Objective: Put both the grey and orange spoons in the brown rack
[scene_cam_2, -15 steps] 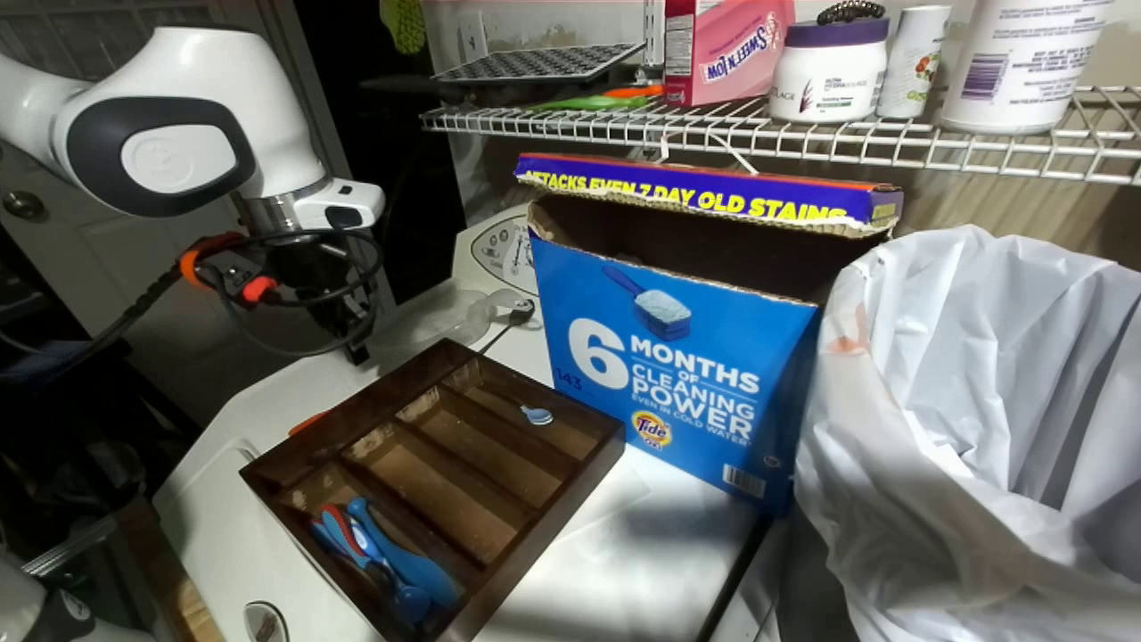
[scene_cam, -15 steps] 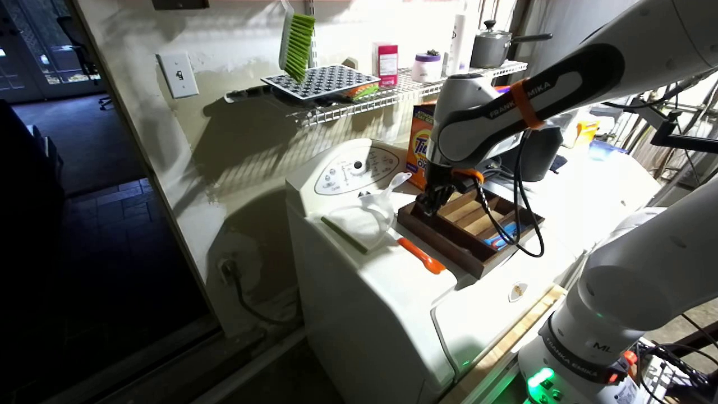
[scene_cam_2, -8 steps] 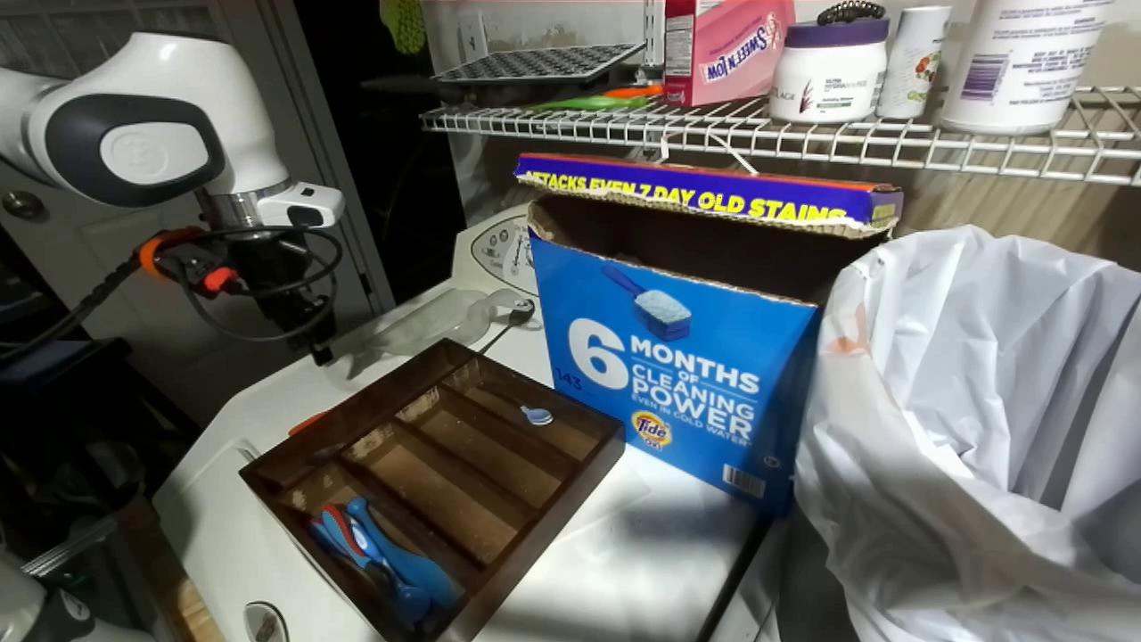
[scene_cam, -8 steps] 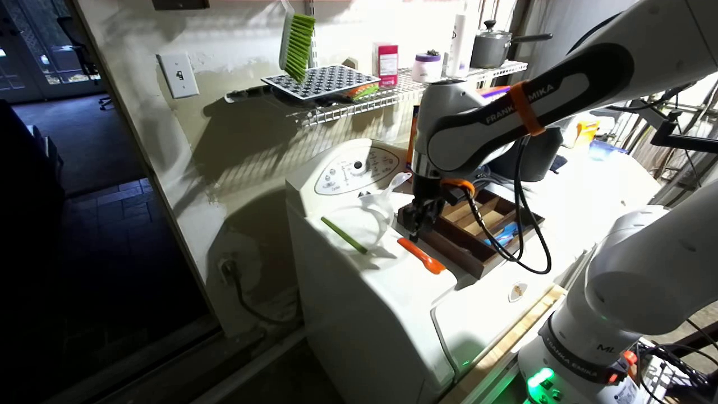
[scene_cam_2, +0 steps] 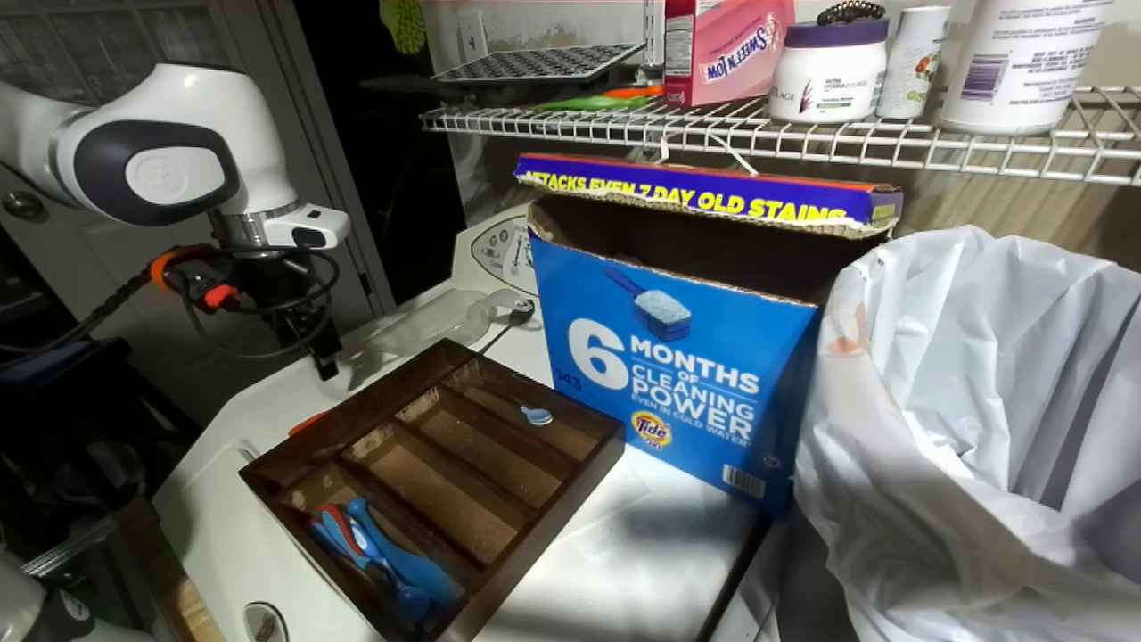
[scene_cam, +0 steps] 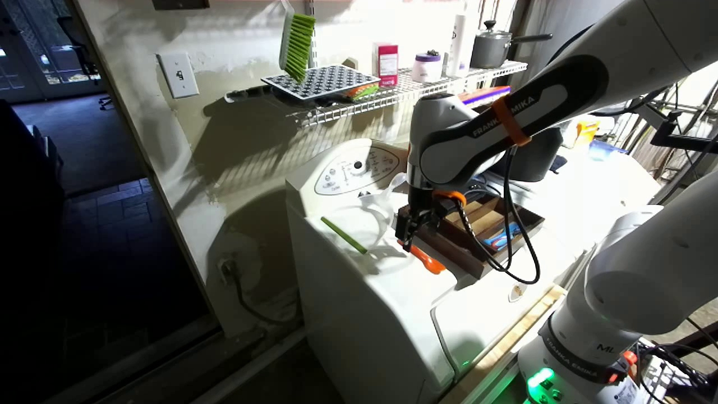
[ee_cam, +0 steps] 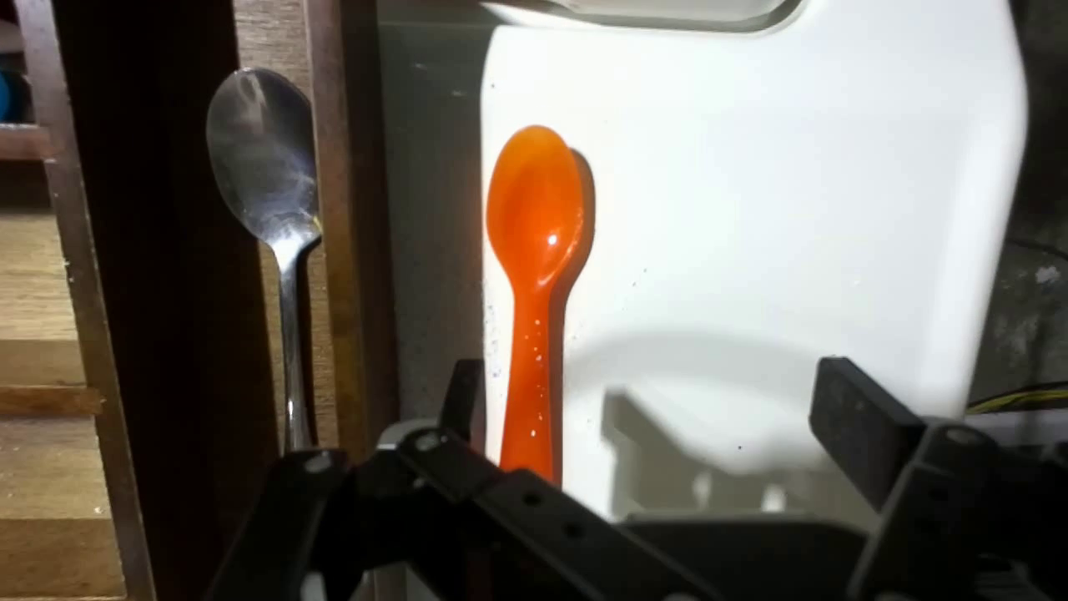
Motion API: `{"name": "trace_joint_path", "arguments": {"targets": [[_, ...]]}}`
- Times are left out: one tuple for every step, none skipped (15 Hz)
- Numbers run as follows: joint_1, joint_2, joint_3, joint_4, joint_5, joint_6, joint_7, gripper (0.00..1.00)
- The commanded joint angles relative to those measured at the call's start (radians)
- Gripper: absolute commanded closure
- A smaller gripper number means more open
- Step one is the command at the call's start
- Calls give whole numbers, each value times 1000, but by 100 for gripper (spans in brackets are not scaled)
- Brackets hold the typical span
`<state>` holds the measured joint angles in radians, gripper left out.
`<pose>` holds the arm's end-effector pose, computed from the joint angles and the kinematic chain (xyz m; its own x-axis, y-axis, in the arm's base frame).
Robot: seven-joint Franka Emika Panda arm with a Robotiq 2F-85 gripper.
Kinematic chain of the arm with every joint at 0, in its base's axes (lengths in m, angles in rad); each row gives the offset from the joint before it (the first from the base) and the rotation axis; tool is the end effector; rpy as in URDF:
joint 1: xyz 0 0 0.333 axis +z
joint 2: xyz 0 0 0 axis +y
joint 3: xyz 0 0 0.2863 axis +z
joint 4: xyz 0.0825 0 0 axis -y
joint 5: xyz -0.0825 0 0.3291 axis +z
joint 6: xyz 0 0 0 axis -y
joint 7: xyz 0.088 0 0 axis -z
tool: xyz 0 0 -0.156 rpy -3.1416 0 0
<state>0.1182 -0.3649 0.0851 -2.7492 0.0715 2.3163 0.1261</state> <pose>0.3311 0.0689 0.2854 0.9973 0.0206 -0.0706 0.0199 -0.9998 -0.0099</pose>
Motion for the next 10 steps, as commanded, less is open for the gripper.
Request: {"name": "trace_joint_path", "arguments": {"targets": [[-19, 78, 20, 0, -5, 57, 50, 0], [-23, 96, 22, 0, -12, 71, 64, 0], [-26, 111, 24, 0, -19, 83, 76, 0], [-29, 128, 25, -1, -22, 98, 84, 0], [-34, 143, 27, -1, -31, 112, 97, 9], [-36, 155, 28, -1, -38, 125, 107, 24], [-39, 168, 28, -1, -43, 135, 116, 34], [-41, 183, 26, 1, -46, 144, 120, 41], [-43, 196, 25, 4, -51, 153, 125, 48], [-44, 206, 25, 5, -54, 160, 128, 19]]}}
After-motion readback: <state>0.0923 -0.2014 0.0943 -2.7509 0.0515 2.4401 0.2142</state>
